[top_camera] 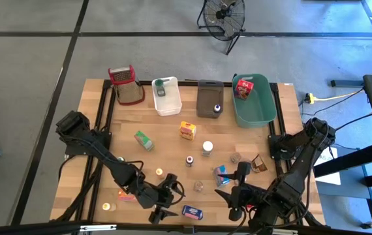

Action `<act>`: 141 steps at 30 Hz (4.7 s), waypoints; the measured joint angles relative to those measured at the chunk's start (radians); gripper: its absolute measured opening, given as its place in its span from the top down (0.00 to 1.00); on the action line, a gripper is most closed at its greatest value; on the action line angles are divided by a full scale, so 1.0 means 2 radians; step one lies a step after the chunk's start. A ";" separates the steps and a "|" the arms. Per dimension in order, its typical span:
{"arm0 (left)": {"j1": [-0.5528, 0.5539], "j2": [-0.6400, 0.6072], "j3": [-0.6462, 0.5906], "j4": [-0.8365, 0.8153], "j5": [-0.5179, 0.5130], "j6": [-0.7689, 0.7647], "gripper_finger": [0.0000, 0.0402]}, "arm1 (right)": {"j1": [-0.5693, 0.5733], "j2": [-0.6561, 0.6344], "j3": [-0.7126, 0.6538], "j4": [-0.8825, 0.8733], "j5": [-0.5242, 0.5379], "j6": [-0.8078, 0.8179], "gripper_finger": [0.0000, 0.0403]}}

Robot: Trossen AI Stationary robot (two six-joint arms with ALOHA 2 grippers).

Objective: Pick & Place Kitchen Items
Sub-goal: Put the blue cereal box into the green bin

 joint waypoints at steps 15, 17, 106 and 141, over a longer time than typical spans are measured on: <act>0.005 0.031 -0.001 0.031 0.000 0.003 0.16 | 0.000 0.000 0.000 0.003 0.002 -0.004 0.37; 0.005 0.031 -0.001 0.030 0.000 0.001 0.16 | 0.000 0.000 0.000 0.003 0.002 -0.004 0.37; 0.003 0.101 0.000 0.115 0.018 0.000 0.17 | -0.013 0.000 0.000 0.004 0.000 -0.017 0.37; 0.024 0.138 0.000 0.162 0.042 -0.016 0.17 | -0.014 0.000 0.000 0.004 0.000 -0.017 0.37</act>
